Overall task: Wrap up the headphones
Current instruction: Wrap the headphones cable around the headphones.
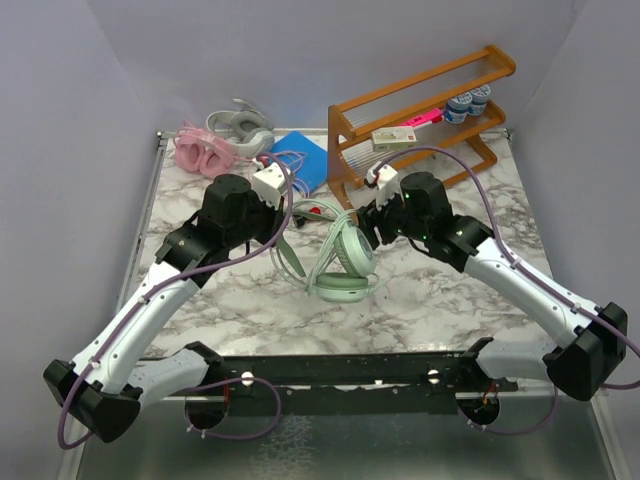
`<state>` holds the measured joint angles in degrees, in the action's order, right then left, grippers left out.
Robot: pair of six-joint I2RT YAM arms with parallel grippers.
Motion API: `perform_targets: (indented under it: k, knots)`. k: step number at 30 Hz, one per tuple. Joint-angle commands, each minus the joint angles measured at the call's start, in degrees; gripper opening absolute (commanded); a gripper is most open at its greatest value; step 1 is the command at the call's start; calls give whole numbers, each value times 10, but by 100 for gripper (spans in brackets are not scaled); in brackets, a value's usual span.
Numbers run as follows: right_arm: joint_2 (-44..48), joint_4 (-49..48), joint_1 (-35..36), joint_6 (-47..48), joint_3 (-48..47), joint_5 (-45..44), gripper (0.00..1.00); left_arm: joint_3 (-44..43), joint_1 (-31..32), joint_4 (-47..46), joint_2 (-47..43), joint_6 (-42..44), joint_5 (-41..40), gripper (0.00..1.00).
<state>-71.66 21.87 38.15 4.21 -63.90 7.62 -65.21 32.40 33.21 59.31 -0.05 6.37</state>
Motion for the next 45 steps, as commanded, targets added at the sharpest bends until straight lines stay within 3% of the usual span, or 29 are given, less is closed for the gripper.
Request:
perform_targets:
  k: [1,11,16,21,27,29,32,37,45]
  knots:
    - [23,-14,-1,10,21,16,63,-10,-7,-22,-2,-38,29,0]
    - [103,-198,-1,-18,147,49,62,-33,-8,-15,-5,-38,39,0]
    - [90,-93,-2,-8,97,28,70,-45,-8,-3,2,-37,27,0]
    - [118,-24,-1,-17,92,33,99,-51,-8,-1,8,-36,22,0]
    - [150,15,-2,-28,98,9,100,-62,-8,3,19,-39,22,0]
    - [158,26,-1,-33,96,-14,99,-64,-8,4,22,-39,24,0]
    - [170,33,-1,-35,95,-53,85,-67,-8,4,24,-41,26,0]
    - [210,-13,-2,-29,110,-25,70,-68,-8,4,22,-42,31,0]
    - [196,-91,-2,-22,109,-30,62,-76,-8,5,18,-43,48,0]
